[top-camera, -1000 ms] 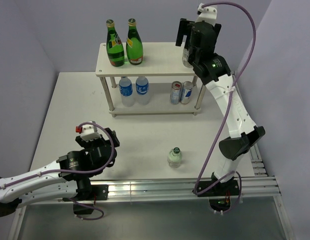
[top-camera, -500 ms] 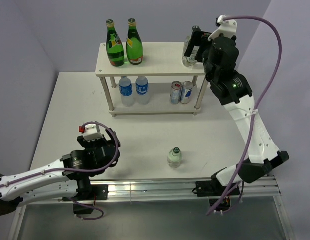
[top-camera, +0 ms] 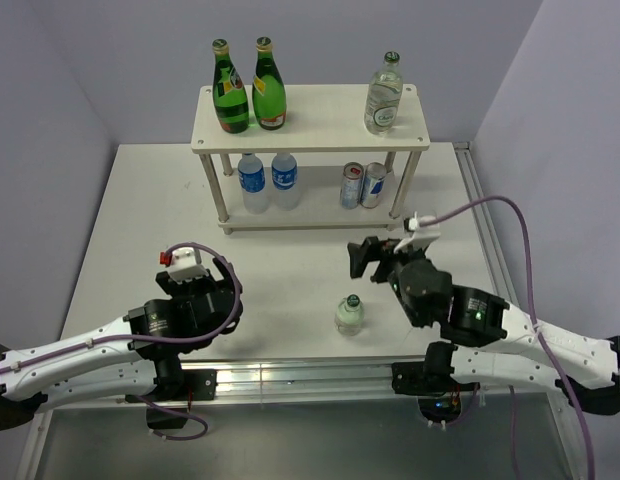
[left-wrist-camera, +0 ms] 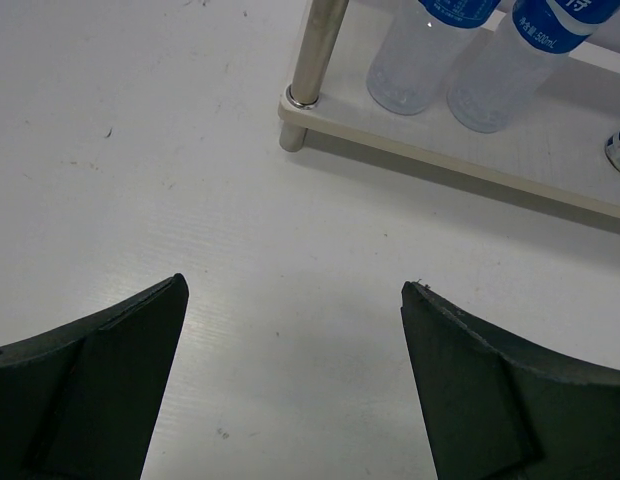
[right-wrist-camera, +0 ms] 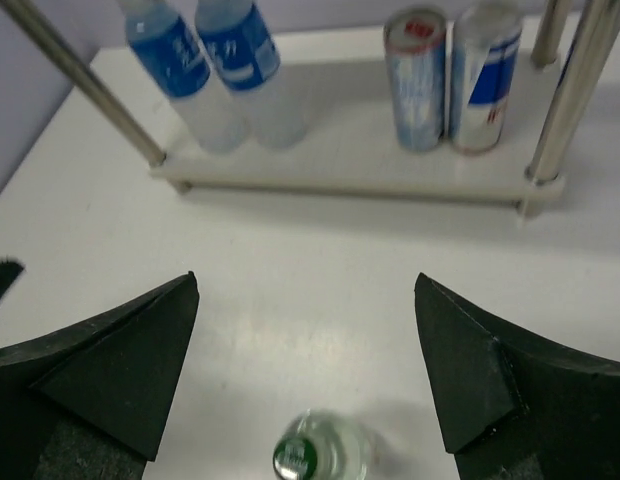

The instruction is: Place and organize the beverage onto the shelf

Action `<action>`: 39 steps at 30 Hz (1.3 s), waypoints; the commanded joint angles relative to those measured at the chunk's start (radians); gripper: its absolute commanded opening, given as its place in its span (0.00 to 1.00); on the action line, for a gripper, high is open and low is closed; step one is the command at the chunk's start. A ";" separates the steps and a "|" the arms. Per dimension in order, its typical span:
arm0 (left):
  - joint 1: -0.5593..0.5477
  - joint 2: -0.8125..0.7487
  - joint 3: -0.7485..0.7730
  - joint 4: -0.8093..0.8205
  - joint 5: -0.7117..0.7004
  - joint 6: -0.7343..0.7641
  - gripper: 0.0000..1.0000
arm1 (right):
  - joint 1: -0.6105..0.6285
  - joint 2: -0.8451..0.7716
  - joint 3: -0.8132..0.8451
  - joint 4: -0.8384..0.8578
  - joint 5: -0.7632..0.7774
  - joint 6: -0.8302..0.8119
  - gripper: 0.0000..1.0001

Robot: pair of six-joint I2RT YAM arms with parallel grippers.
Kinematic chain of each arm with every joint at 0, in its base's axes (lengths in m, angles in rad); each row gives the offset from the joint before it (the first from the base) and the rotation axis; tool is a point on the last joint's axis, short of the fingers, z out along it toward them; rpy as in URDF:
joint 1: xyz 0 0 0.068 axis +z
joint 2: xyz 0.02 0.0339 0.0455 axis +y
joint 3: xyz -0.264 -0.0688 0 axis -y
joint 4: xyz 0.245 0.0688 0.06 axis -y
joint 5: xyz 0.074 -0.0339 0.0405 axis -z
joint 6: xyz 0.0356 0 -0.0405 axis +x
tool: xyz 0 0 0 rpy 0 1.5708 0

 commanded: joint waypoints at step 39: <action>-0.007 -0.021 0.020 0.028 -0.029 0.020 0.95 | 0.303 0.191 -0.295 -0.123 0.293 0.633 0.02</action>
